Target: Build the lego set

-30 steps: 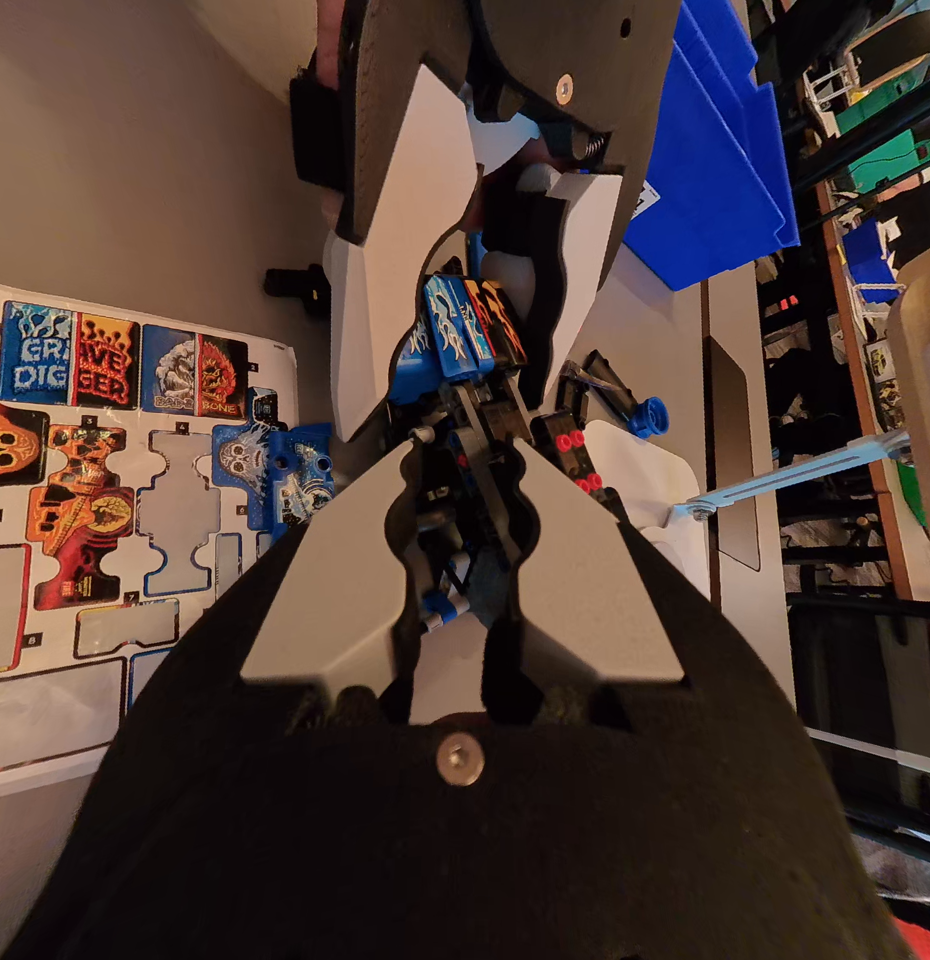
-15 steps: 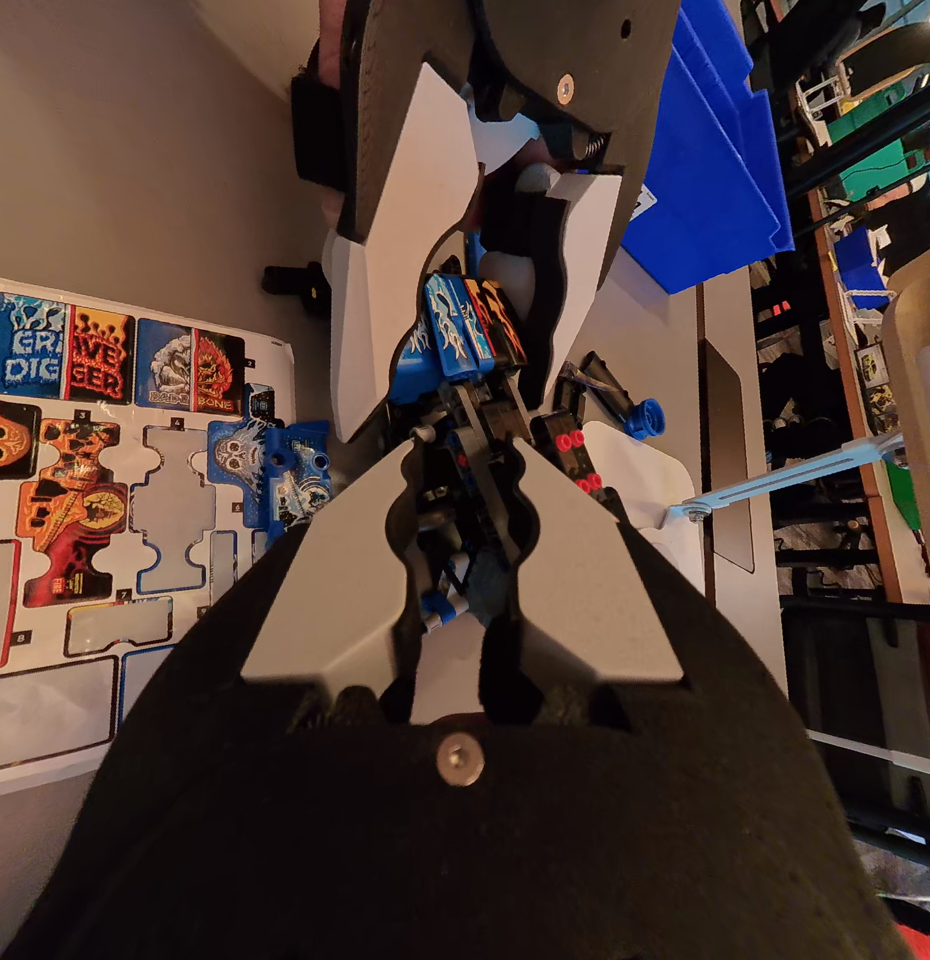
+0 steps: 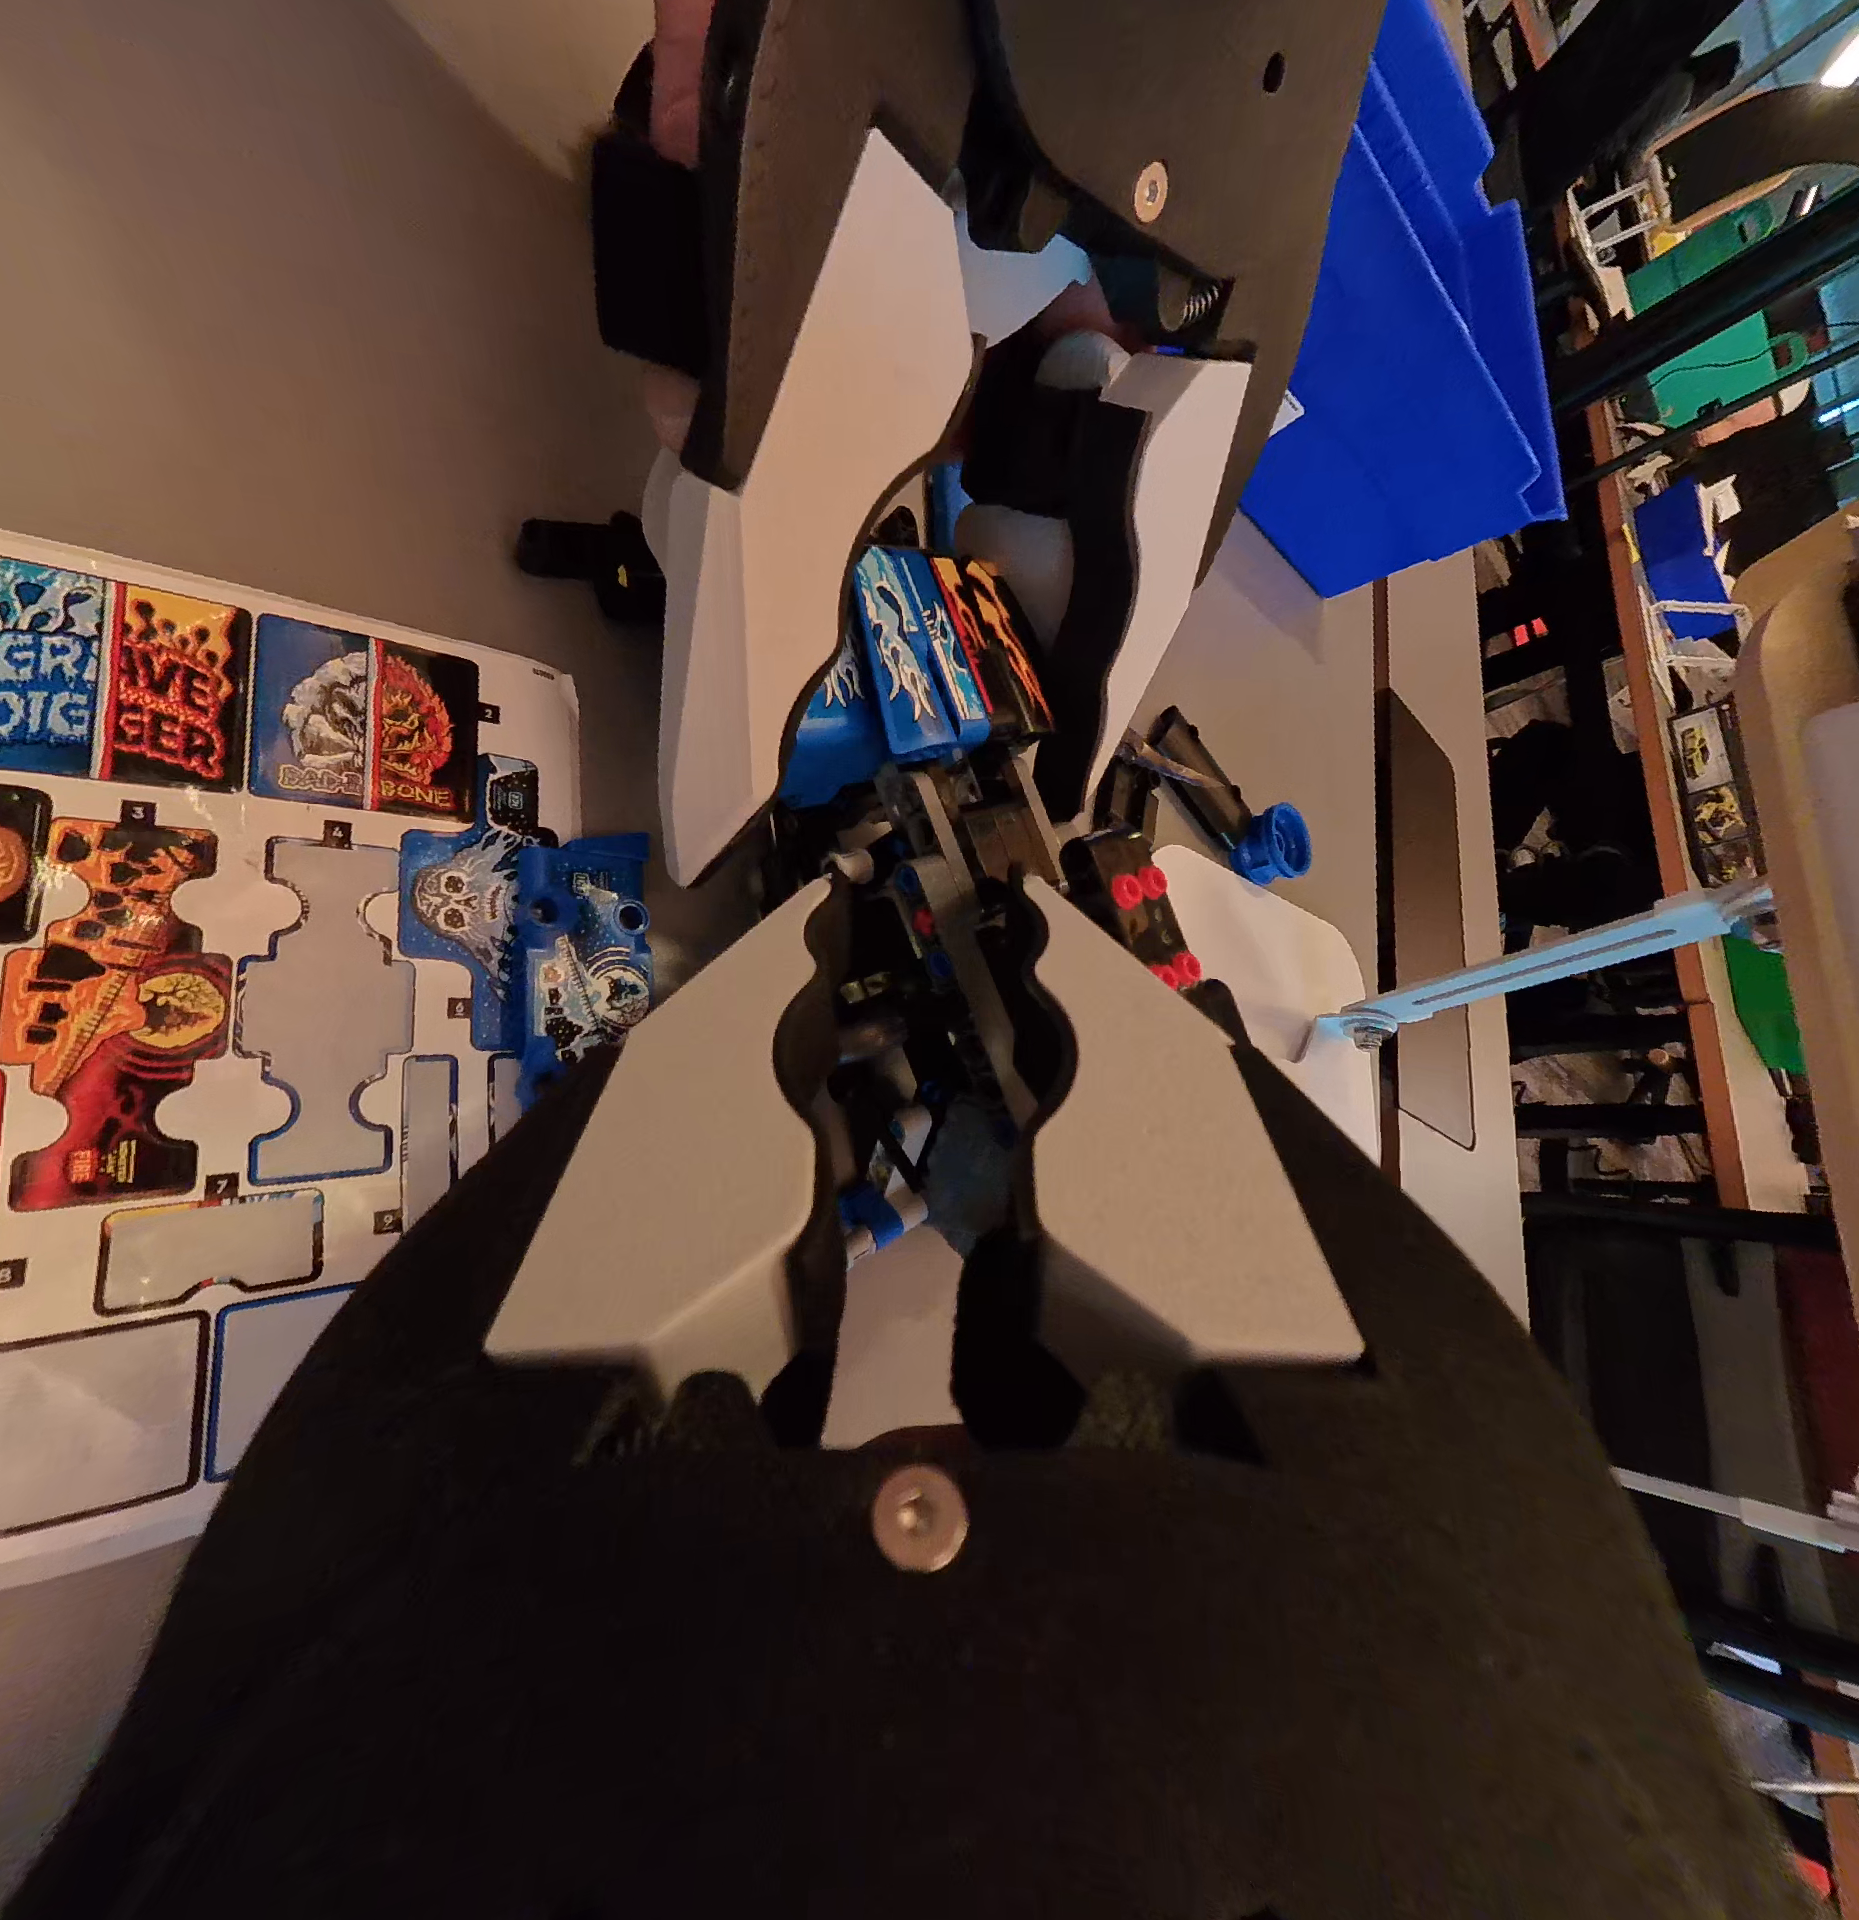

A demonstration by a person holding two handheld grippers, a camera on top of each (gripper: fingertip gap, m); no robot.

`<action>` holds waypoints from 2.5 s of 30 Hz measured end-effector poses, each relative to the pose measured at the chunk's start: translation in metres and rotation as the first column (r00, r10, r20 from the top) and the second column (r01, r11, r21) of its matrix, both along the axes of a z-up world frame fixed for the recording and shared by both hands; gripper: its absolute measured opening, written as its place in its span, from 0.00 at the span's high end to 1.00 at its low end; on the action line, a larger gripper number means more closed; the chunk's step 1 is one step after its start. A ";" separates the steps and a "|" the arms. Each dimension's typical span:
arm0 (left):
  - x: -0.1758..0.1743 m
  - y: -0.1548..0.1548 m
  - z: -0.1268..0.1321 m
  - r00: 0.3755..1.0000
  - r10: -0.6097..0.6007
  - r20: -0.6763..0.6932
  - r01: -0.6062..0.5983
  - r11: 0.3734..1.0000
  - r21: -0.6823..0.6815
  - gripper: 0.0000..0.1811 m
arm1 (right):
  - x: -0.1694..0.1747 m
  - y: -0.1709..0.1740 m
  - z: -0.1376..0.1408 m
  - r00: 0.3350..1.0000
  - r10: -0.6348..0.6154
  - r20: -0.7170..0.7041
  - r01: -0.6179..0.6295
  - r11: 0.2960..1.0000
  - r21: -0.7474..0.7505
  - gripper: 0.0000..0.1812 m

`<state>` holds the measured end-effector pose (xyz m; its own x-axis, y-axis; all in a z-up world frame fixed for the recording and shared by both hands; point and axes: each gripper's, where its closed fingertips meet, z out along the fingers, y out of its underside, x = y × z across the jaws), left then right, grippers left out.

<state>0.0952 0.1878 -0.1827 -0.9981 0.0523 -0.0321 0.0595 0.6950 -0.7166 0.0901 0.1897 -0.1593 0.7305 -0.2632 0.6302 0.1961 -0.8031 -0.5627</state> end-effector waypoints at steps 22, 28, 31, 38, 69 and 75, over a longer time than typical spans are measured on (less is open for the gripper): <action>0.006 0.003 0.012 0.999 0.004 0.039 -0.002 0.999 -0.043 0.60 | 0.004 -0.006 0.000 1.000 -0.017 -0.013 0.017 0.999 0.032 0.87; 0.006 0.003 0.011 0.999 0.006 0.052 -0.004 0.999 -0.040 0.61 | 0.005 -0.006 -0.001 1.000 -0.024 -0.007 0.024 0.999 0.024 0.85; 0.006 0.001 0.012 0.999 0.008 0.047 -0.006 0.999 -0.049 0.61 | 0.004 -0.008 -0.001 1.000 -0.024 -0.013 0.024 1.000 0.004 0.85; 0.006 0.006 0.014 0.999 0.003 0.032 -0.001 0.999 -0.046 0.59 | -0.003 -0.019 0.011 0.999 -0.010 -0.054 0.009 1.000 -0.011 0.84; -0.003 0.012 0.028 0.999 -0.009 -0.044 0.006 0.997 -0.079 0.62 | -0.033 -0.087 0.064 0.949 -0.051 -0.311 0.090 0.990 0.112 0.92; -0.008 0.010 0.021 0.997 -0.029 -0.072 0.025 0.998 -0.058 0.61 | -0.038 -0.092 0.066 0.942 -0.081 -0.326 0.108 0.992 0.067 0.93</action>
